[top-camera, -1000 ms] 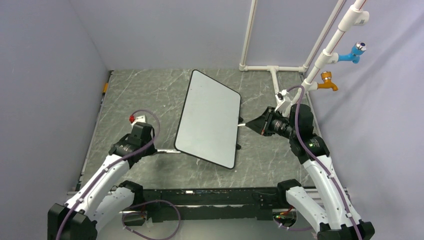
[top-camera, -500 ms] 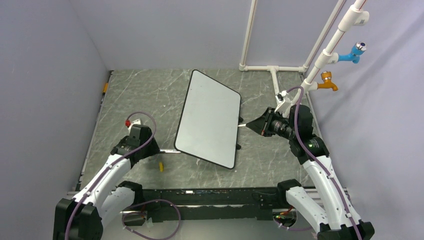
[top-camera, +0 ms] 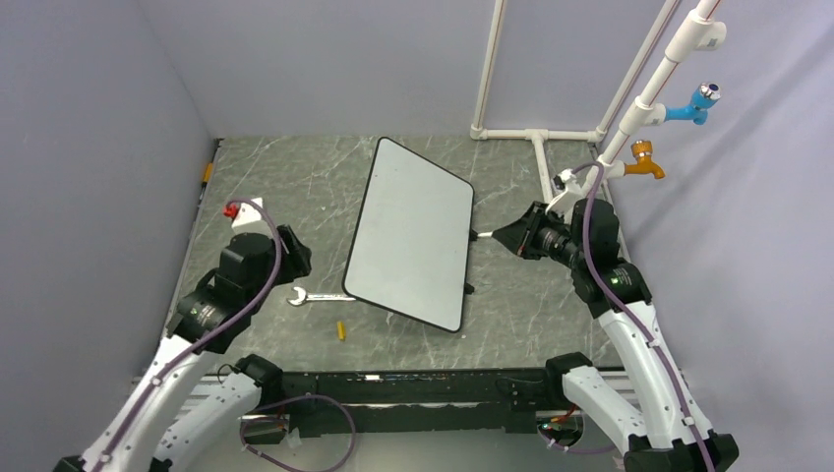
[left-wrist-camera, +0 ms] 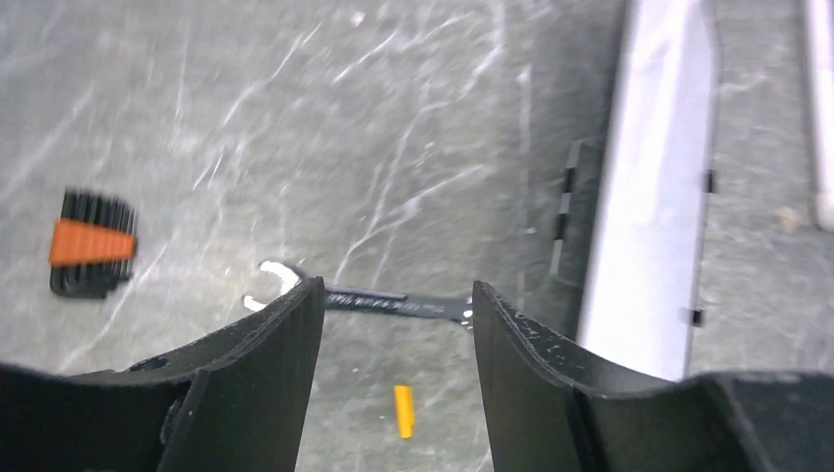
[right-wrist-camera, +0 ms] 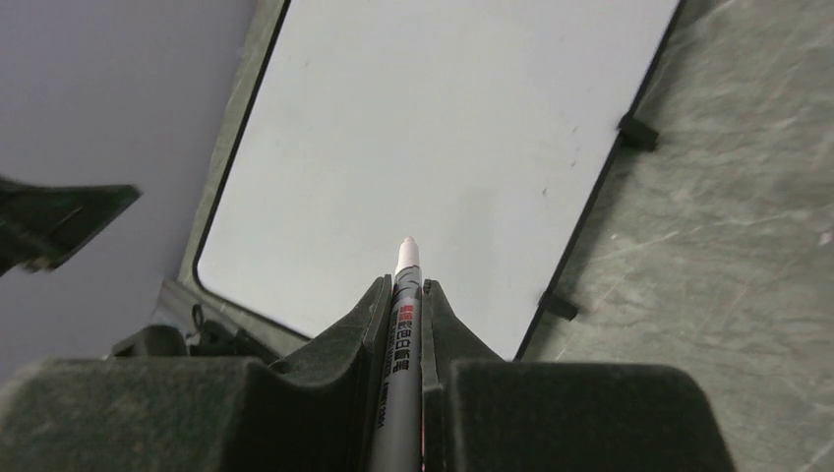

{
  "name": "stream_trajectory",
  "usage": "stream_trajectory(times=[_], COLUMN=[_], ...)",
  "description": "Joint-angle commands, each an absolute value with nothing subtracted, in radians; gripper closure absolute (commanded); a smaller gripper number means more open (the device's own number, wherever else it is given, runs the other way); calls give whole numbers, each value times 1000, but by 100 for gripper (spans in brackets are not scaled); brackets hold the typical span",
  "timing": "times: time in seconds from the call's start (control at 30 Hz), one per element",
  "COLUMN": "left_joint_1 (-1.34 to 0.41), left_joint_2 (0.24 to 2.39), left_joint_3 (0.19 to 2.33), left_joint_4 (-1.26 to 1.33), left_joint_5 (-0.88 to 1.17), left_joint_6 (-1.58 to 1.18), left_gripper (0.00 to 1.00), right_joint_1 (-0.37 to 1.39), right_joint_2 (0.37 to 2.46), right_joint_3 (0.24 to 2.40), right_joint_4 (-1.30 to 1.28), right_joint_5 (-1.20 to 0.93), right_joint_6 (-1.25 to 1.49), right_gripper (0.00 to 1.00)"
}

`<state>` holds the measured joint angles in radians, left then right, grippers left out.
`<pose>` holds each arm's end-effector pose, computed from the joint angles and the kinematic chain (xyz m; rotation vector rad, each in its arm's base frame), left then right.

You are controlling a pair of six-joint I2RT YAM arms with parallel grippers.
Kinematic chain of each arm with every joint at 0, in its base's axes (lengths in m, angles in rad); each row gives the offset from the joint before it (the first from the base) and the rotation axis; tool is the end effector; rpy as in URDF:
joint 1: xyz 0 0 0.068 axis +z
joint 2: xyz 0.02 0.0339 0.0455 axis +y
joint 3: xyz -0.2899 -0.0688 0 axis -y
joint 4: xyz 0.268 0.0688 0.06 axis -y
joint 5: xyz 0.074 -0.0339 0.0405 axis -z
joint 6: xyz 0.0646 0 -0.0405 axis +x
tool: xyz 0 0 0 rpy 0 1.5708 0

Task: Write a sentence on the whiteboard
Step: Place the pen cap at the center of the board, then adjust the whiteboard stand at the center of the board.

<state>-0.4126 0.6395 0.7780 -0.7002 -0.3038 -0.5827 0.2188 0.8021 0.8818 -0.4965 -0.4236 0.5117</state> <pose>0.1537 -0.0462 0.3107 -0.3567 2.0855 -0.2722 0.1918 0.0698 0.3492 0.0152 2.0594 0.8838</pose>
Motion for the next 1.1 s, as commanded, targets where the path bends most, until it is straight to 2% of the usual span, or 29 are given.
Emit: stream_trajectory(times=[0.0, 0.17, 0.4, 0.73, 1.07], left_joint_1=[-614, -900, -1076, -1120, -1120], left_joint_2=[731, 949, 1304, 1790, 2061], left_joint_3=[957, 1069, 1239, 1514, 1624], left_joint_4=[-764, -679, -481, -361, -297], left_joint_5=[-465, -559, -468, -318, -275], left_joint_6=[-522, -438, -298, -373, -442], left_gripper=[40, 41, 49, 59, 69], right_joint_1=[217, 217, 216, 216, 216], right_joint_2=[811, 849, 888, 913, 896], right_joint_3=[1017, 1180, 1329, 1467, 1439], right_joint_4=[-512, -558, -602, -627, -582], right_joint_5=[-255, -102, 48, 102, 59], right_joint_6=[516, 522, 506, 514, 520], right_gripper=[100, 100, 100, 100, 100])
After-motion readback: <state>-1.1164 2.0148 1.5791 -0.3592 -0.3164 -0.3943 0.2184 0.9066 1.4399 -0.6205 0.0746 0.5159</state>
